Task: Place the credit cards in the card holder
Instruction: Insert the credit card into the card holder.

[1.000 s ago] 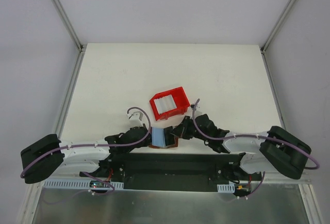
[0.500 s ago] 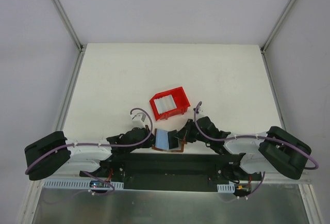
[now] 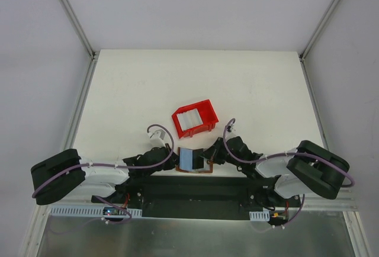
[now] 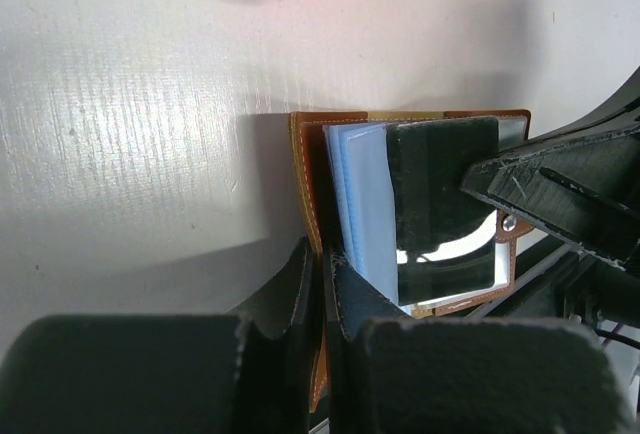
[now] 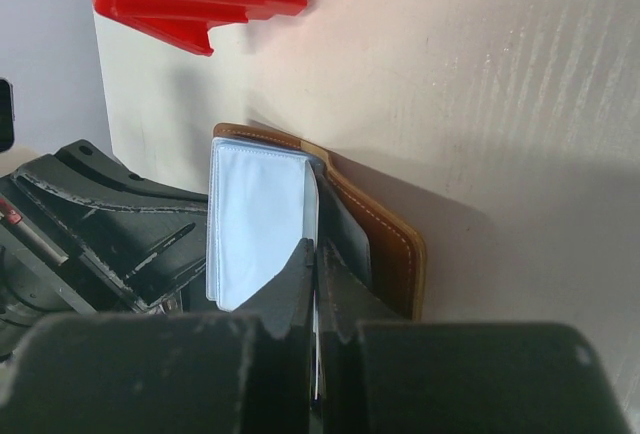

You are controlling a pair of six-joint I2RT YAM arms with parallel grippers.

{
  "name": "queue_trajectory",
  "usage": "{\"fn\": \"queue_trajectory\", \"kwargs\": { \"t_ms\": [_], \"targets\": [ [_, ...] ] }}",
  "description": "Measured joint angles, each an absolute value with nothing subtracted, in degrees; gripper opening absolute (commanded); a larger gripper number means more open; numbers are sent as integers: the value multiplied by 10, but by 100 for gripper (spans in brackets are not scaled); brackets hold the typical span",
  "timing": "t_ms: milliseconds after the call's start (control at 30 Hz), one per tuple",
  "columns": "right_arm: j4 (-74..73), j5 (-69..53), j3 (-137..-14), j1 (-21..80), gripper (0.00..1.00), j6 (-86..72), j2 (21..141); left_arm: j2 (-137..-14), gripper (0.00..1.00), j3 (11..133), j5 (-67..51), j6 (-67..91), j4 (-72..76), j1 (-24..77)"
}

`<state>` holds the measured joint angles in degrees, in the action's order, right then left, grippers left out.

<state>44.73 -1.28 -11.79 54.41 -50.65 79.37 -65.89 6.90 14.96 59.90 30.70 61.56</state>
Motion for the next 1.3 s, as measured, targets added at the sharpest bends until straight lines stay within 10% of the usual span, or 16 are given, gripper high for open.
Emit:
{"fn": "queue_trajectory", "kwargs": {
  "t_ms": [1133, 1300],
  "targets": [
    [509, 11, -138, 587, 0, -551, 880, -652, 0, 47, 161, 622, 346, 616],
    [512, 17, -159, 593, 16, -553, 905, -651, 0, 47, 168, 622, 345, 615]
  ]
}}
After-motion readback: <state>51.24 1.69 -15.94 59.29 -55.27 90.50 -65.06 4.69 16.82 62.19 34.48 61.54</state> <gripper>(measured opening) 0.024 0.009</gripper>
